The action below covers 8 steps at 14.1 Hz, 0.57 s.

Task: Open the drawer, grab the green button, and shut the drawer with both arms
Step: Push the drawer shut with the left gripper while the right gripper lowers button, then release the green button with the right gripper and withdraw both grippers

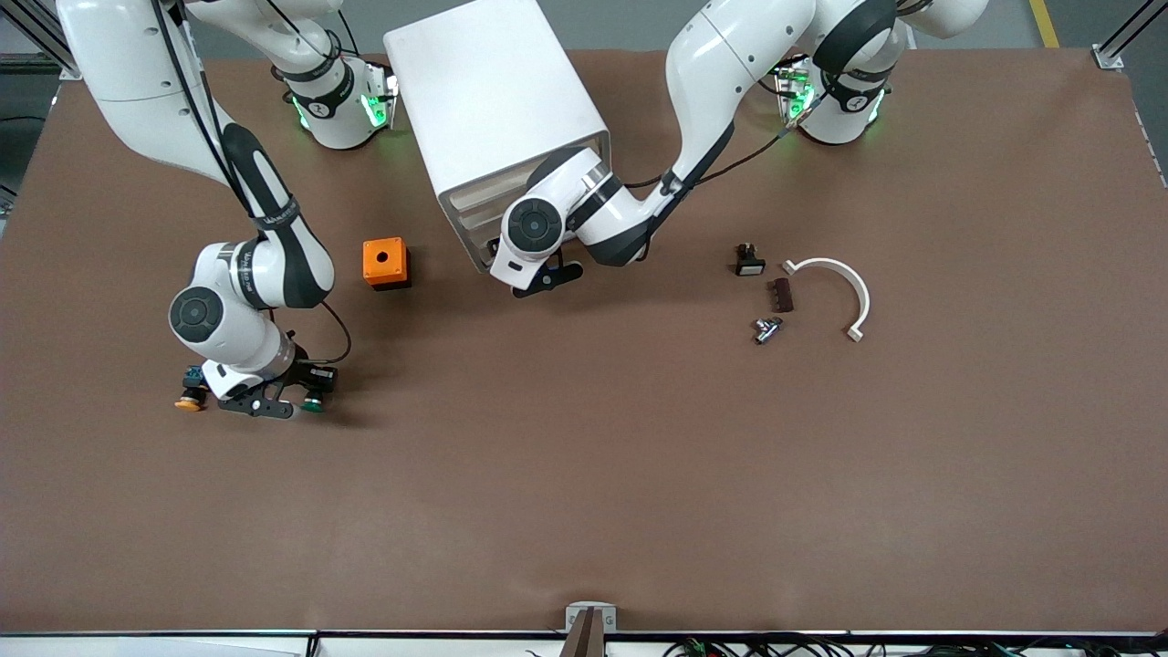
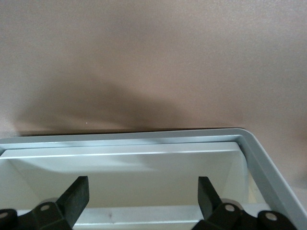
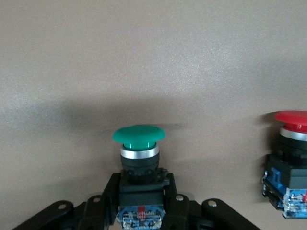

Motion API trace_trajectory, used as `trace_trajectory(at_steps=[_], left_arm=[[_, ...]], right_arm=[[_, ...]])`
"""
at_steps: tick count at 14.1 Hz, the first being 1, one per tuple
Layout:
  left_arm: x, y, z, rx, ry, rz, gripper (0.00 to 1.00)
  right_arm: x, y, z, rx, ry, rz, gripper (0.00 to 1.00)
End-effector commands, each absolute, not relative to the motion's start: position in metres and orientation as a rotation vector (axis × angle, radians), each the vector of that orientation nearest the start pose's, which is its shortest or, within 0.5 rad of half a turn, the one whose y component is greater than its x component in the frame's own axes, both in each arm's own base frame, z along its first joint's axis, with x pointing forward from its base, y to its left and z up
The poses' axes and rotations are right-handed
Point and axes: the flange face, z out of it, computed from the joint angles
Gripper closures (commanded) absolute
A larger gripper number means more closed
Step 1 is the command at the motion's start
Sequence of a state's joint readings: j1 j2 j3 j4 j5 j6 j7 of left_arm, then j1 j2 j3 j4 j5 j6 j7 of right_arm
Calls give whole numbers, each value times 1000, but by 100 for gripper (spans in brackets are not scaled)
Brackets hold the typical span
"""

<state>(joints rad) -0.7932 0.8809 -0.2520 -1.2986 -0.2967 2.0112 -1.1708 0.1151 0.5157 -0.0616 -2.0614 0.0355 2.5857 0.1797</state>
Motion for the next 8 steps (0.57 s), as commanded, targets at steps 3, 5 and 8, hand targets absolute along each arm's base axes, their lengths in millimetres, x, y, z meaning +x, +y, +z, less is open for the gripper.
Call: trace_trajectory(at_steps=[3,5,8], left_arm=[[435,-595,272,-3151,-652,702,0],[465,-574,305,-3191,-725,657,0],[510,-536,346,-3232,-848,590,0]], right_arm=[[598,31,187,-3132,220,-41,0],[600,30,189,-3132,217,-45,0],[607,24,198,-3137,156,-19,0]])
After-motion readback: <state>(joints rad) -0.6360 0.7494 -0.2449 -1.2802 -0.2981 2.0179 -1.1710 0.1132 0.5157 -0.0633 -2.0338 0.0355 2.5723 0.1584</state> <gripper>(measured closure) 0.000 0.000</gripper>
